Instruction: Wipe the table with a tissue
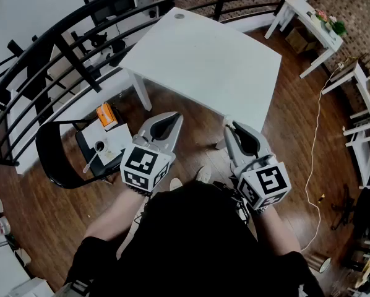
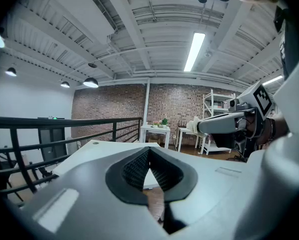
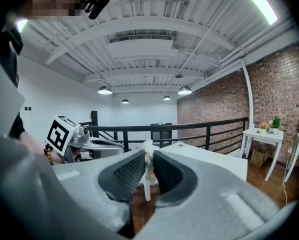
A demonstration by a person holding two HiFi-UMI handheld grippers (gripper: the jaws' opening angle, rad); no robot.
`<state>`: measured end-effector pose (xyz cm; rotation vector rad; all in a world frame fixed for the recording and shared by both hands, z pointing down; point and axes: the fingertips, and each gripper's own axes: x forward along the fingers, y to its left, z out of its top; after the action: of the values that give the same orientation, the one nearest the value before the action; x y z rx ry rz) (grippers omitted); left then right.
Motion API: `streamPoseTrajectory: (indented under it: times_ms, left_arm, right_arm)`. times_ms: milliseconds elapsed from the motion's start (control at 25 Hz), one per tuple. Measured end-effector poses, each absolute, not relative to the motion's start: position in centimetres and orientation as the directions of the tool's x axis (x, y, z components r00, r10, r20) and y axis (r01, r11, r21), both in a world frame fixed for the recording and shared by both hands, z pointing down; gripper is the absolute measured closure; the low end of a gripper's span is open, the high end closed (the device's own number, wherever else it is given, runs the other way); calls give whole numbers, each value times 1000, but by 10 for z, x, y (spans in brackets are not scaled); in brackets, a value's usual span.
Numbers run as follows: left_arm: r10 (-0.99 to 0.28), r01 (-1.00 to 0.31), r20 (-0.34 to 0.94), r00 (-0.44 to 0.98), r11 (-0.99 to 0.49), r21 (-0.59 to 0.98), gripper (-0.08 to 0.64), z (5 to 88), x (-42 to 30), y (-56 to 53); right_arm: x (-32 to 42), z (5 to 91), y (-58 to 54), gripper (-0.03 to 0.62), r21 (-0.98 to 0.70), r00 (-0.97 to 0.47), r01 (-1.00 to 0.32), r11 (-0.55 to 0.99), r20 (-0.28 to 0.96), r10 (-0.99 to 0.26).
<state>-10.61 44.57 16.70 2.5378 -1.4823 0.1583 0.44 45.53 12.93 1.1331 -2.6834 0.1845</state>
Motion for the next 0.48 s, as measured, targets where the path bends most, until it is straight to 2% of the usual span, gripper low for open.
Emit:
streamPoseTrajectory:
  times_ms: [480]
  left_arm:
    - [-864,-894,233,447,-437,95,544,177,-99,388]
  right_arm:
    - [20,140,390,552,-65,-703,-699,712,244,-668]
